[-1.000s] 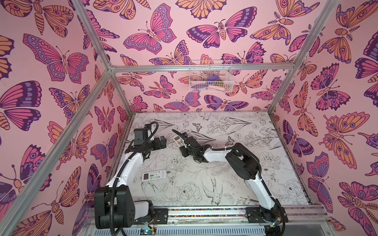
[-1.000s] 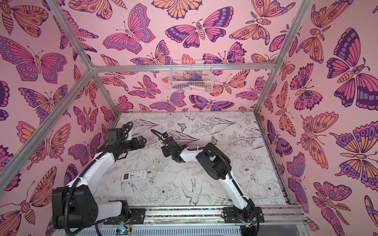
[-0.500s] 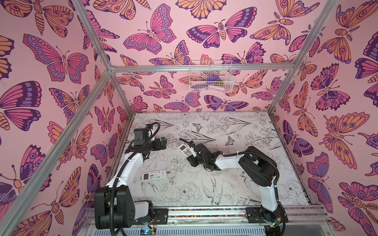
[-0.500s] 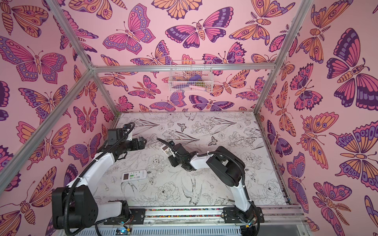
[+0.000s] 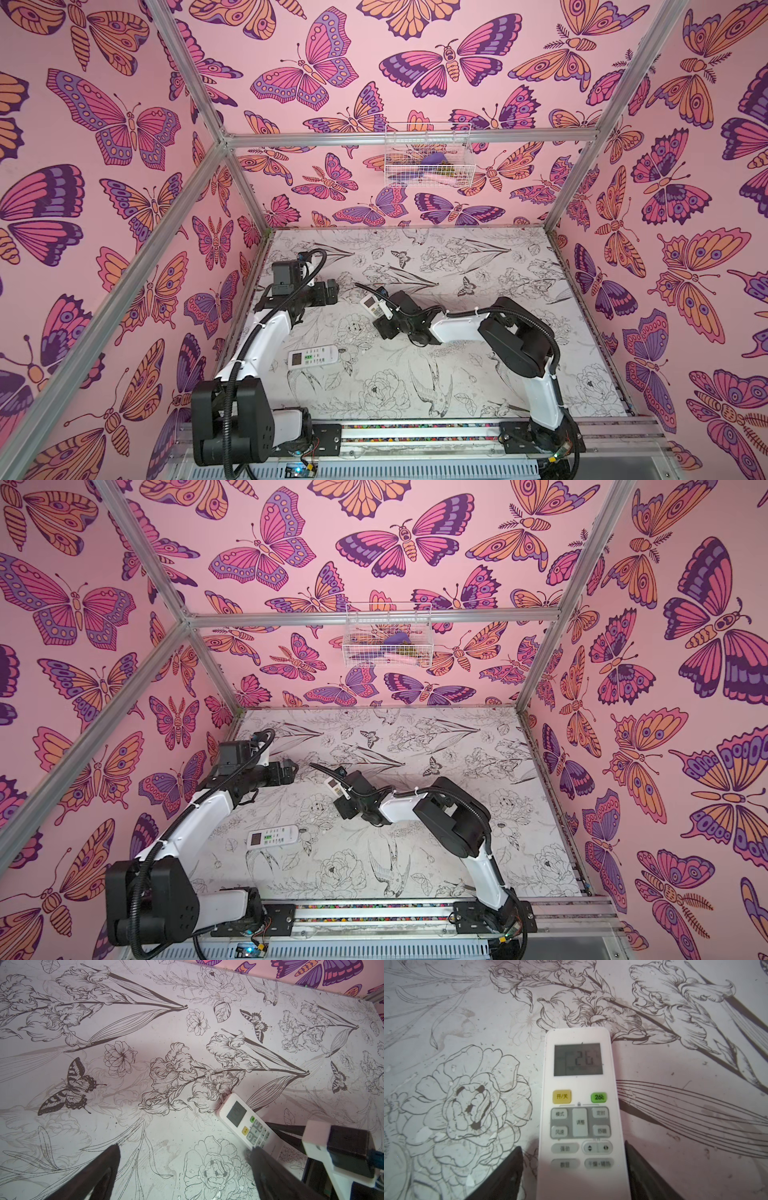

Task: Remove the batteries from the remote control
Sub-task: 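Close the right gripper on the white remote's lower end and lift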

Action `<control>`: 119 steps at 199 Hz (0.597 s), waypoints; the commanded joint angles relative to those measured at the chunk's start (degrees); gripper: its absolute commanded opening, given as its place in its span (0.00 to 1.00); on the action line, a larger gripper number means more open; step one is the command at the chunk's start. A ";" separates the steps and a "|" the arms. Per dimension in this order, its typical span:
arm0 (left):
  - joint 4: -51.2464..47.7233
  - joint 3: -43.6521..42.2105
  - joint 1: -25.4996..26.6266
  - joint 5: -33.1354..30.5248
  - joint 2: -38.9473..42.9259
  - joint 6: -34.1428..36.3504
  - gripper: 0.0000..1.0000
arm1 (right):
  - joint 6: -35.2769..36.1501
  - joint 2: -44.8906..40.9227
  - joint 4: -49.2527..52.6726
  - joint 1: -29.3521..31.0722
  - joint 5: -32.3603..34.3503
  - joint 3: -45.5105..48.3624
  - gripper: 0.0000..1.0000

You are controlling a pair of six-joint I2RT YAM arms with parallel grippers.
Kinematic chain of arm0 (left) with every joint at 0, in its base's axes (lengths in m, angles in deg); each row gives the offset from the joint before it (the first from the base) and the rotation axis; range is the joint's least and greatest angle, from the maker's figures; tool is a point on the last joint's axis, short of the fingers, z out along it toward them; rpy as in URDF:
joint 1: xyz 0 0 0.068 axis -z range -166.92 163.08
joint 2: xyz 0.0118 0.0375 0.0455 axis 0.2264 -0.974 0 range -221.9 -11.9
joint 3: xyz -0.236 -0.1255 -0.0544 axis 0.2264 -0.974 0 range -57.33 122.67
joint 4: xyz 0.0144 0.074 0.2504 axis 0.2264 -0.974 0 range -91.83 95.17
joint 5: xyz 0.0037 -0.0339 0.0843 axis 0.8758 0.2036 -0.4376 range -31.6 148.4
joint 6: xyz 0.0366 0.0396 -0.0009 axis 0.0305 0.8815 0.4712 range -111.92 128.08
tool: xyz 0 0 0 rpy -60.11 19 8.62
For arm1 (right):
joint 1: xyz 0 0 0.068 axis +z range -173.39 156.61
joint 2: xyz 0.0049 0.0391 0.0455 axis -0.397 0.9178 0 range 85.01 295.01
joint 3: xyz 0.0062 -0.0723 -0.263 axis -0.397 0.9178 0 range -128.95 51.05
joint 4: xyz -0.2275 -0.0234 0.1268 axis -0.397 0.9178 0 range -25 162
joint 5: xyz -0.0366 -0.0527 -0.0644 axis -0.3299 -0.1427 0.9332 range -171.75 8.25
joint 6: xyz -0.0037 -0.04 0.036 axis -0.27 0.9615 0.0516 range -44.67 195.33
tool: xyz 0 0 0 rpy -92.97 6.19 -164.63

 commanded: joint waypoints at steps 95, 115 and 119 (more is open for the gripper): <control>-11.36 12.50 4.51 1.54 -0.53 20.87 1.00 | 5.32 -6.53 6.54 -3.03 -7.13 2.87 0.46; -13.40 15.84 6.73 2.83 -0.75 28.35 1.00 | 5.06 -11.03 5.27 -5.84 -15.36 4.78 0.46; -13.47 16.35 7.33 3.09 -0.74 29.81 1.00 | 5.18 -11.70 5.04 -6.51 -18.22 5.03 0.45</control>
